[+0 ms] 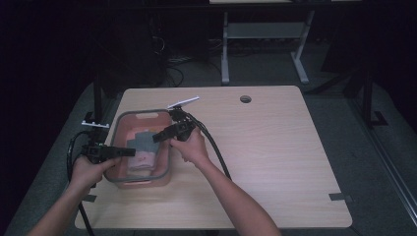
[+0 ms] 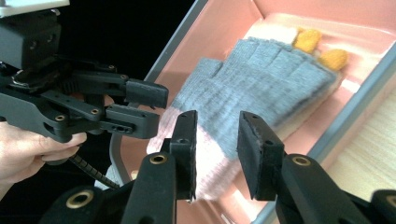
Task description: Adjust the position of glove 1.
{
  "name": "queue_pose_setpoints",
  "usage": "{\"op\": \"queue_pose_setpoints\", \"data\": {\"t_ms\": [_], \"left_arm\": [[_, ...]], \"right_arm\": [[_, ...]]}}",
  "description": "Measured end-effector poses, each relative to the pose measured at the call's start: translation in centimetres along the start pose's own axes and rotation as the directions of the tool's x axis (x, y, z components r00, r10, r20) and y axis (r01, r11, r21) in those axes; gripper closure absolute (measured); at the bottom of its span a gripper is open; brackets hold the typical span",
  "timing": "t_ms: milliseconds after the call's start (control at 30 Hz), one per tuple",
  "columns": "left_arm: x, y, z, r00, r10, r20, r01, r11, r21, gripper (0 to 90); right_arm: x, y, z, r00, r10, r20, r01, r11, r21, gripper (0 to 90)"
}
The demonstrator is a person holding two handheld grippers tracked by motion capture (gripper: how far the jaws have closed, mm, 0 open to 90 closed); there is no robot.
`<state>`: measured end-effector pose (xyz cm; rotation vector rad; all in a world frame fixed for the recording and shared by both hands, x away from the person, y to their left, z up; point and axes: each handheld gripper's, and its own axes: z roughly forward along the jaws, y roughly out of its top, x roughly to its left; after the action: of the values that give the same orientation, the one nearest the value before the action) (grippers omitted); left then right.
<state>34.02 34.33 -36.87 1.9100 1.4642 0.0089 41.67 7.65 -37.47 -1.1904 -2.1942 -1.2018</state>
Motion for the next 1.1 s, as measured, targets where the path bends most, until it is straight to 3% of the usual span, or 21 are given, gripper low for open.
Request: {"op": "queue_pose_setpoints", "data": {"t_ms": [433, 1100], "left_arm": [[-0.8, 1.0, -0.6, 0.9998, 0.018, 0.008, -0.018, 0.9994, -0.028, 49.3], [-3.1, 2.1, -0.3, 0.9952, 0.058, 0.078, -0.054, 0.9969, -0.057, 43.8]], "right_arm": [[-0.4, 0.1, -1.6, 1.0, 0.002, 0.004, -0.002, 1.0, -0.023, 64.9], [-1.3, -0.6, -5.1, 0.9996, 0.023, 0.016, -0.021, 0.997, -0.076, 59.8]]}}
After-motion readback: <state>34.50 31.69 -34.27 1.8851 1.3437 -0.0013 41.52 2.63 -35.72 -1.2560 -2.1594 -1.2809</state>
